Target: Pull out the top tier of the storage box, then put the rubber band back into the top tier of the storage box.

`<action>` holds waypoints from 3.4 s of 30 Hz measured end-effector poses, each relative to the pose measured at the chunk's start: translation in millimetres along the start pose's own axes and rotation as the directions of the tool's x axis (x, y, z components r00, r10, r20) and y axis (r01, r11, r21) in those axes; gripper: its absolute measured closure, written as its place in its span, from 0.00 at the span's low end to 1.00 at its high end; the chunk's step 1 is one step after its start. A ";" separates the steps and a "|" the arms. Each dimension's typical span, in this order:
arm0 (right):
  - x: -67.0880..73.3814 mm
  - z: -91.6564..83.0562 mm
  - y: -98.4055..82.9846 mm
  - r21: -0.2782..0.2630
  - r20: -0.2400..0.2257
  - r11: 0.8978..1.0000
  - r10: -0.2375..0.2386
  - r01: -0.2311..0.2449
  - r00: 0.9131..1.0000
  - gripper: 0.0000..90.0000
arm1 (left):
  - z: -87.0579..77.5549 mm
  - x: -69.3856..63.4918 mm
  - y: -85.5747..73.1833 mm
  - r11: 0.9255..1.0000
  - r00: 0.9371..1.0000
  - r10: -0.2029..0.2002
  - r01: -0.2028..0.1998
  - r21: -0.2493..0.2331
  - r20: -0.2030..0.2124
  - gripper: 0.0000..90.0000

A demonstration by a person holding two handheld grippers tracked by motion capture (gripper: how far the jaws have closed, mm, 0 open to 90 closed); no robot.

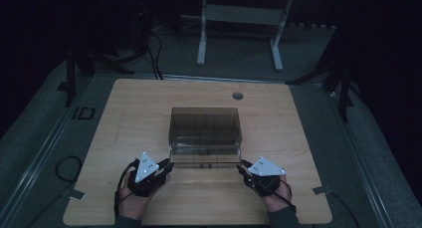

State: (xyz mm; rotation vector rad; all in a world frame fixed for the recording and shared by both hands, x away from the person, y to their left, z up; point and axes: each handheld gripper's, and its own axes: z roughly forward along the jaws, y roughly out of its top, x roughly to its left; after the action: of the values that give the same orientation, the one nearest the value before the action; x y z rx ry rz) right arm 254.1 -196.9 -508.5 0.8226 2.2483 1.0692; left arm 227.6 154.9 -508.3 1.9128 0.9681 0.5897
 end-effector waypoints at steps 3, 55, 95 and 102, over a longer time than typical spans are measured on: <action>0.1 -0.3 -0.7 0.001 -0.004 1.000 0.000 0.001 1.000 0.81 | 0.0 0.2 0.0 1.000 1.000 0.000 0.000 0.000 0.002 0.85; -32.7 7.7 -46.2 0.040 0.017 0.993 0.113 -0.114 0.993 0.60 | -15.5 30.5 -0.1 0.997 0.999 -0.027 0.030 0.069 -0.044 0.72; -41.9 19.8 -56.8 0.098 0.024 0.986 0.130 -0.132 0.991 0.57 | 9.1 34.7 -11.8 0.903 0.990 0.061 -0.109 0.416 0.127 0.54; -42.1 20.3 -57.3 0.107 0.024 0.986 0.129 -0.131 0.991 0.57 | 19.0 31.9 -12.7 0.870 0.988 0.070 -0.129 0.476 0.141 0.50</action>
State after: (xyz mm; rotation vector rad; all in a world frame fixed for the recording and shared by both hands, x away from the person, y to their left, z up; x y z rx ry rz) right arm 279.2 -245.5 -558.3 1.0322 2.2808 1.0005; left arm 254.8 175.2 -528.1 2.4267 1.0092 0.2968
